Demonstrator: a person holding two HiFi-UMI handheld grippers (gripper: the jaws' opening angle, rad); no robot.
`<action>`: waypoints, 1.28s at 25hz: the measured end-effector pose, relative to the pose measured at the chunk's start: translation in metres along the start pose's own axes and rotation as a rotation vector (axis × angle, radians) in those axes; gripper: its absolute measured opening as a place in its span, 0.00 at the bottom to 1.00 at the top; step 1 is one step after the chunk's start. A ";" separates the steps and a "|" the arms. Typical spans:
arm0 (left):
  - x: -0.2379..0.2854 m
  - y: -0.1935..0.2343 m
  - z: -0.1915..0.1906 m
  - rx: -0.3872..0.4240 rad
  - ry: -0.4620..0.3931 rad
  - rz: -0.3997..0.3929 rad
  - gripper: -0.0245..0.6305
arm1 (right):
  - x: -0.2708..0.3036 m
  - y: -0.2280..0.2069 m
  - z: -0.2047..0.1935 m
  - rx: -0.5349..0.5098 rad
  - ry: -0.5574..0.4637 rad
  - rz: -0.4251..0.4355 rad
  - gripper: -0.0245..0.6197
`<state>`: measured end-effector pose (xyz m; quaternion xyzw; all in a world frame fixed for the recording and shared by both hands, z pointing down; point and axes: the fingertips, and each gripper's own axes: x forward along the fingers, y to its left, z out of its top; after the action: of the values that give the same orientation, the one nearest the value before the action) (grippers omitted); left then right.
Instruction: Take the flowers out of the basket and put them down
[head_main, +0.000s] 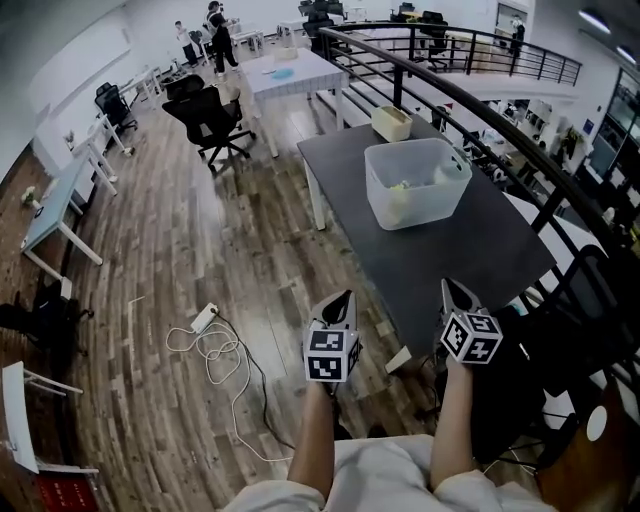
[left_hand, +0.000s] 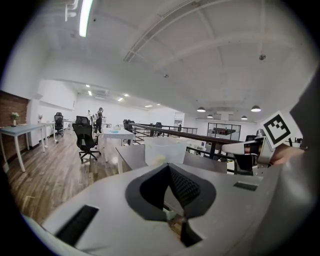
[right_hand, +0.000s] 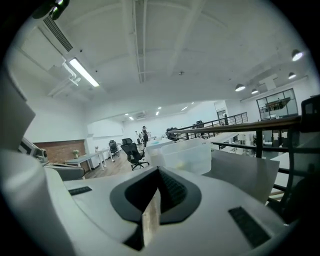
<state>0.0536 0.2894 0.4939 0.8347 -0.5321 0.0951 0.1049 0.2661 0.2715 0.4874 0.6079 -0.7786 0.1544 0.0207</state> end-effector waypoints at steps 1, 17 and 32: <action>0.006 0.005 0.001 -0.005 -0.002 -0.005 0.07 | 0.006 0.002 0.001 -0.002 0.003 -0.004 0.07; 0.070 0.096 0.058 0.099 -0.016 -0.182 0.07 | 0.103 0.021 0.027 0.076 -0.029 -0.183 0.07; 0.087 0.152 0.089 0.097 -0.081 -0.234 0.07 | 0.123 0.043 0.071 0.057 -0.118 -0.275 0.07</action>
<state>-0.0437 0.1265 0.4428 0.8984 -0.4296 0.0740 0.0532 0.2044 0.1459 0.4378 0.7171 -0.6833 0.1359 -0.0214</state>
